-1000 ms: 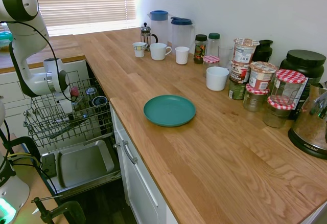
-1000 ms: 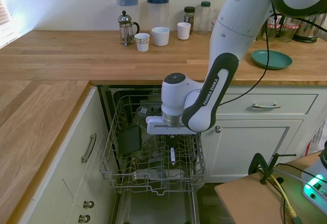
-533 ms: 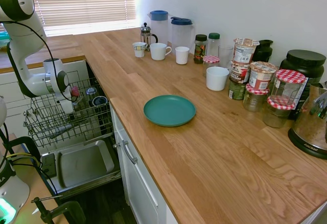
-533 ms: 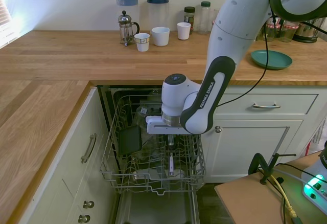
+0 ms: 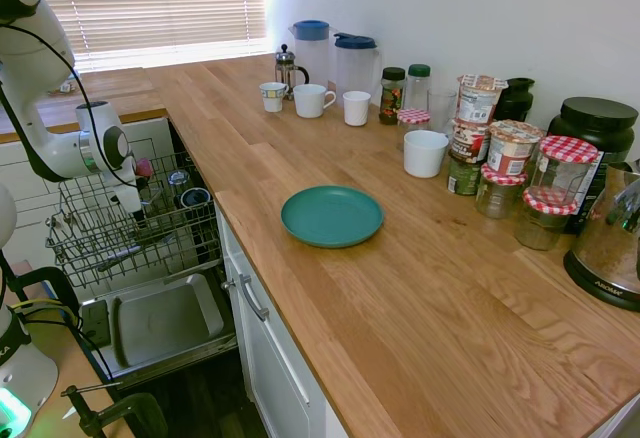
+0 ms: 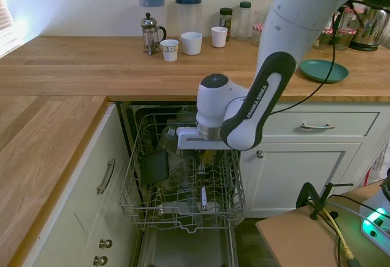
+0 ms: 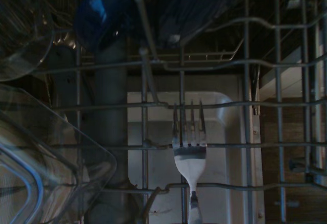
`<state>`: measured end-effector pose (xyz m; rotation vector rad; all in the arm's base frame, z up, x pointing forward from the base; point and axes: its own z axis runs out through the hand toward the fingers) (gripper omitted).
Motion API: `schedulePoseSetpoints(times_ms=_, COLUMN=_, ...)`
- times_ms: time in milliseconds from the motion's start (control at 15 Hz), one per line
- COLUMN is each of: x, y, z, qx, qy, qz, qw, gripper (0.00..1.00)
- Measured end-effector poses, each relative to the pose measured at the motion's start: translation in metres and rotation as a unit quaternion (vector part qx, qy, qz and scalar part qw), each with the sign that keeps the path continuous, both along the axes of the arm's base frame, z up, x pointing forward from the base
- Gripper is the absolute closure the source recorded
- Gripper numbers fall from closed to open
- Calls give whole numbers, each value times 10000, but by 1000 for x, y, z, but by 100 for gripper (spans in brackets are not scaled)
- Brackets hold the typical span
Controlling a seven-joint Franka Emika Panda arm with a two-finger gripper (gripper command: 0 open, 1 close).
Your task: Put the fork in the dishwasher
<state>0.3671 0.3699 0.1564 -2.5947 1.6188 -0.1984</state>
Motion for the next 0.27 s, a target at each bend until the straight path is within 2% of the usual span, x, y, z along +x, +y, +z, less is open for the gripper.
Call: schedulePoseSetpoints(times_ms=267, x=-17, y=7, z=65, qx=-113, qy=-211, qz=25, qw=9997, gripper=0)
